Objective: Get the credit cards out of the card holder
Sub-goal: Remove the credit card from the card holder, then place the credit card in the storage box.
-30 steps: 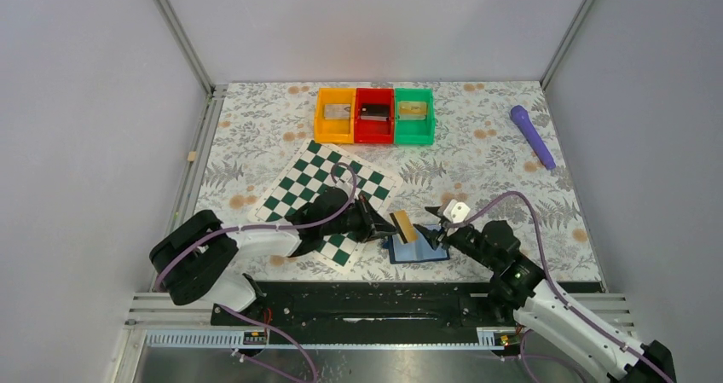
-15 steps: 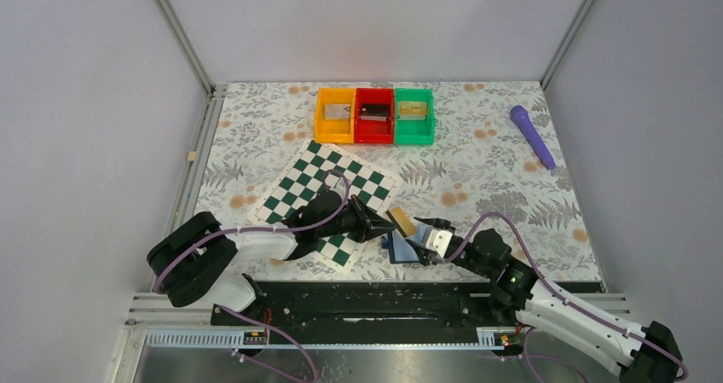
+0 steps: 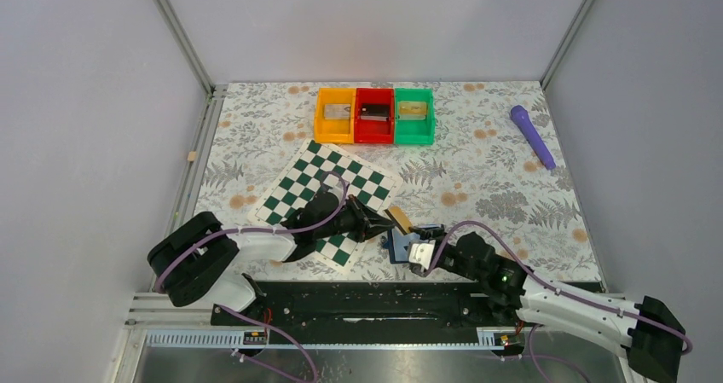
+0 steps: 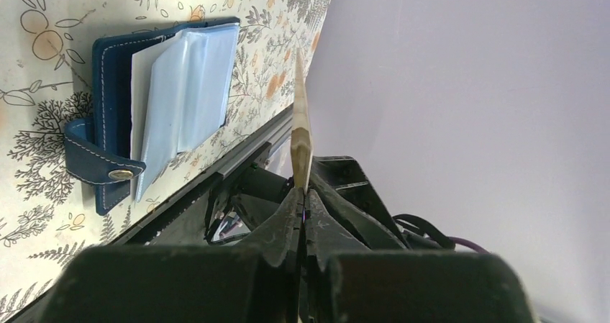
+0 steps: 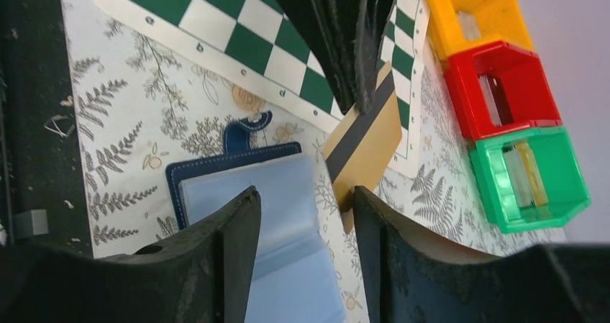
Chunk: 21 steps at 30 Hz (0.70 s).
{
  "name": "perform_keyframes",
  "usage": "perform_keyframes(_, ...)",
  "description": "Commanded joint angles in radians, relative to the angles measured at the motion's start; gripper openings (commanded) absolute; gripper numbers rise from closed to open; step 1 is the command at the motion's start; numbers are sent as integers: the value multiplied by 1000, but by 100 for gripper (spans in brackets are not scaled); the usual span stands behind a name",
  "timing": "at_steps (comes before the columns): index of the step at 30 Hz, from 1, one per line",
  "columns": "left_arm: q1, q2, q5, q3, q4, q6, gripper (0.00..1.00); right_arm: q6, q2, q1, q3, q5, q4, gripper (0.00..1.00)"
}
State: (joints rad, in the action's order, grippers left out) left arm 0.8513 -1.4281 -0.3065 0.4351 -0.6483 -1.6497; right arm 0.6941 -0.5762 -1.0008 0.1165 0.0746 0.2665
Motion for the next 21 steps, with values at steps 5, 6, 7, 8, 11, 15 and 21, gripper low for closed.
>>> perform_keyframes(5,-5,-17,7,-30,-162,-94,0,102,-75,-85,27,-213,139,51)
perform_keyframes(6,-5,-19,7,-34,-166,-98,0,107,-83,-92,24,-230,156,49)
perform_keyframes(7,-5,-22,10,-38,-172,-101,0,111,-91,-97,23,-240,172,49)
perform_keyframes(8,-5,-24,11,-41,-175,-104,0,115,-96,-101,23,-245,182,48)
perform_keyframes(11,-5,-27,16,-50,-186,-113,0,119,-110,-112,23,-245,208,40)
perform_keyframes(15,-5,-26,21,-56,-196,-119,0,116,-120,-121,23,-228,227,11)
perform_keyframes(21,-9,-5,55,-95,-226,-110,8,-1,-164,-123,50,-202,251,0)
